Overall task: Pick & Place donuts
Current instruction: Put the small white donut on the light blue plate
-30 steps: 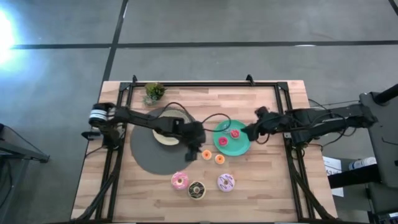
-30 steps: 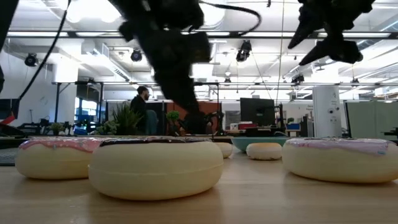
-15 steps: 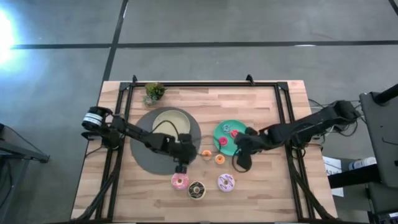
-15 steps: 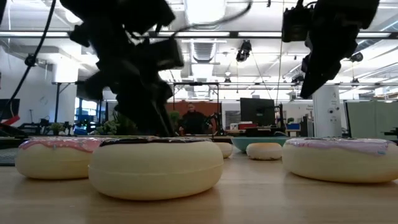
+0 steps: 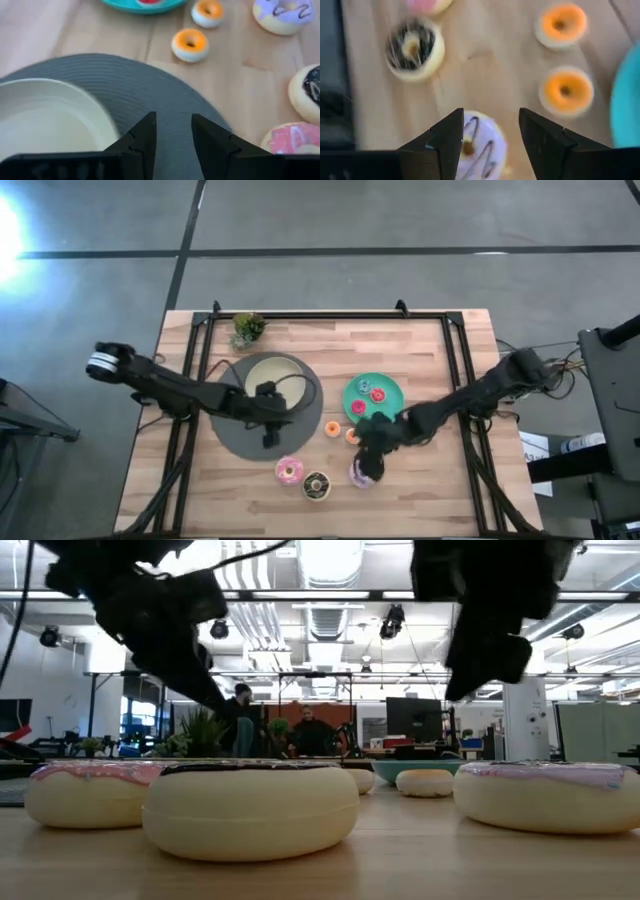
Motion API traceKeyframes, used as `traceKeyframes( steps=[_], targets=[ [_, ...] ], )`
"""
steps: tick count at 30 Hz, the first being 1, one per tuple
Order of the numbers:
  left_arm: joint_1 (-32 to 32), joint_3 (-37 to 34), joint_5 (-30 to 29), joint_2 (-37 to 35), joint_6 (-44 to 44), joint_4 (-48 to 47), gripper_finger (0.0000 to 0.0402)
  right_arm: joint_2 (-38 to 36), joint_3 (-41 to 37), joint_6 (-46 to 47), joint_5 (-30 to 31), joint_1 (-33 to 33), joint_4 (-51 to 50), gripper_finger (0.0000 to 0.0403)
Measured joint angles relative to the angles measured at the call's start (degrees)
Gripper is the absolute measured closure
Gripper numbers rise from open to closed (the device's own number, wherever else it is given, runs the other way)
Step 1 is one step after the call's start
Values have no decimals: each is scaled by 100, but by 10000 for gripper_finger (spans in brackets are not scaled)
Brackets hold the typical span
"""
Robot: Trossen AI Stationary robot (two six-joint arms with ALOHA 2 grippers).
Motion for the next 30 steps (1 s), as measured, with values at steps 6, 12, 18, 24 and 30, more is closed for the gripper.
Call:
traceKeyframes(
  steps=[6,12,18,24,30],
  targets=[
    [-2,-732,-124,-982,-11,-2,303,1290,1340,-1608,653,213,-1466,220],
    [-26,-1070,-207,-1553,-114,278,303,2045,2343,-1262,1513,202,-2717,220],
    [-26,-1207,-306,-1770,-67,195,303,2332,2815,-1028,1444,213,-2732,220],
    [-26,-1214,-322,-1723,-17,334,303,2357,2731,-308,1456,181,-2995,220],
    [-26,-1219,-322,-1722,47,293,303,2376,2598,-241,1444,171,-2956,220]
  ],
)
